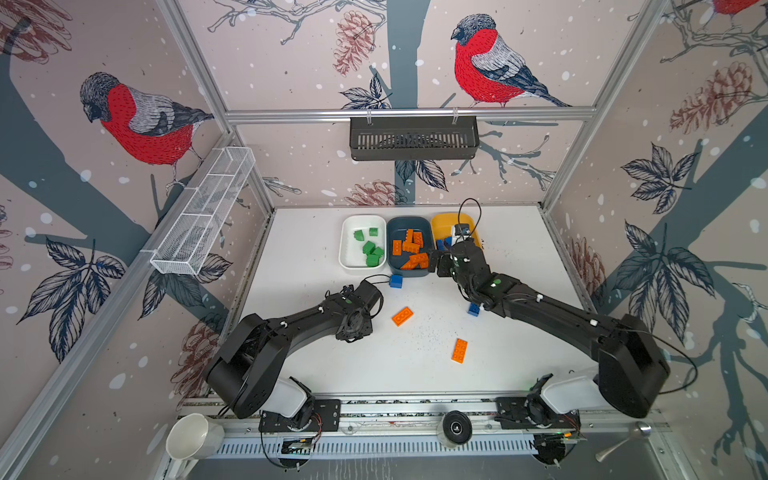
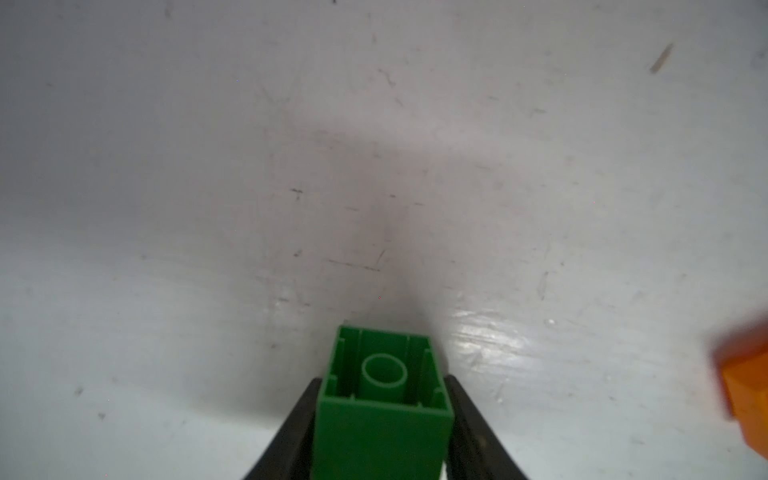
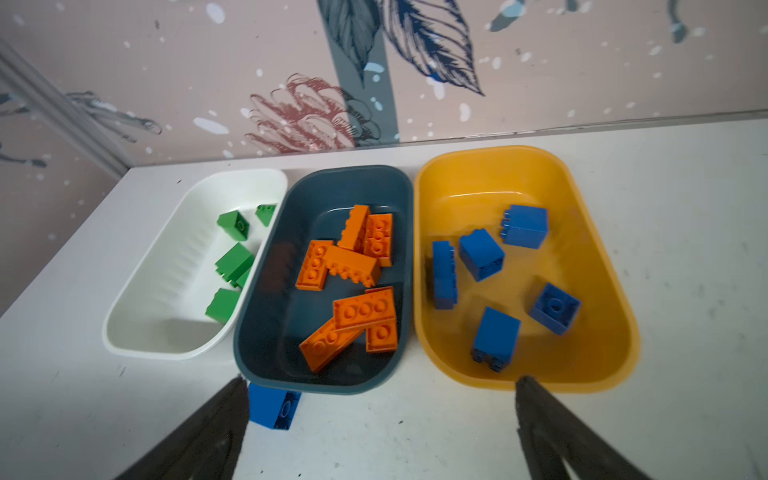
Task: Sort the legos into containers by color
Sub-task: 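Lift the green brick with the left gripper while the right gripper withdraws, then carry the green brick to the white container while the right gripper lowers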
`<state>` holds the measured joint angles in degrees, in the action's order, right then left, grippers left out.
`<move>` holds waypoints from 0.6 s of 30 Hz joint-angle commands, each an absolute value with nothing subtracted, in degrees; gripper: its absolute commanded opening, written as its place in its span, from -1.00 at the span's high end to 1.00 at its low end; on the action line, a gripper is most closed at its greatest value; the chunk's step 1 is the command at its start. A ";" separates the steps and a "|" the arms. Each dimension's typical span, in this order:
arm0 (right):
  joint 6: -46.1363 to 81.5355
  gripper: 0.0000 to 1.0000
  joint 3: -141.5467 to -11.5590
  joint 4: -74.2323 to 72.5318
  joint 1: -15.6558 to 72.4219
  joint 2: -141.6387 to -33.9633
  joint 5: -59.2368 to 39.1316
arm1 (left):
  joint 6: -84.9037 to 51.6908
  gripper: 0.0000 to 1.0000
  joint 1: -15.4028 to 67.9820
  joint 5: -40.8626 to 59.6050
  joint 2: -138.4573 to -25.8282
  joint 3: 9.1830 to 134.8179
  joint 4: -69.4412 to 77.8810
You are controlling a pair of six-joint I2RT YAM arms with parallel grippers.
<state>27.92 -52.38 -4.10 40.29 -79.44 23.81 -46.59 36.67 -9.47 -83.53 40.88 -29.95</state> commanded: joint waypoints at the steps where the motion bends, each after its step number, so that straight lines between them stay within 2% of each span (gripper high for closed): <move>1: 31.92 -0.99 -49.87 -6.63 39.42 -76.11 31.73 | -47.29 0.21 36.74 -11.71 -83.22 41.27 -28.07; 7: 35.49 -0.99 -47.78 -3.03 34.45 -73.64 27.31 | -46.52 0.44 36.72 -14.04 -82.73 42.57 -27.51; 9: 34.29 -0.99 -47.42 -3.15 33.51 -73.80 24.08 | -46.41 0.46 36.65 -14.73 -82.62 43.21 -27.29; 18: 34.92 -0.99 -47.79 -1.04 32.70 -77.16 22.02 | -44.32 0.51 35.71 -14.79 -83.40 48.24 -26.45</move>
<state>34.48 -47.31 -2.33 32.88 -76.49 24.05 -46.02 36.34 -13.74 -83.22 46.48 -27.51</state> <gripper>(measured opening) 0.997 0.354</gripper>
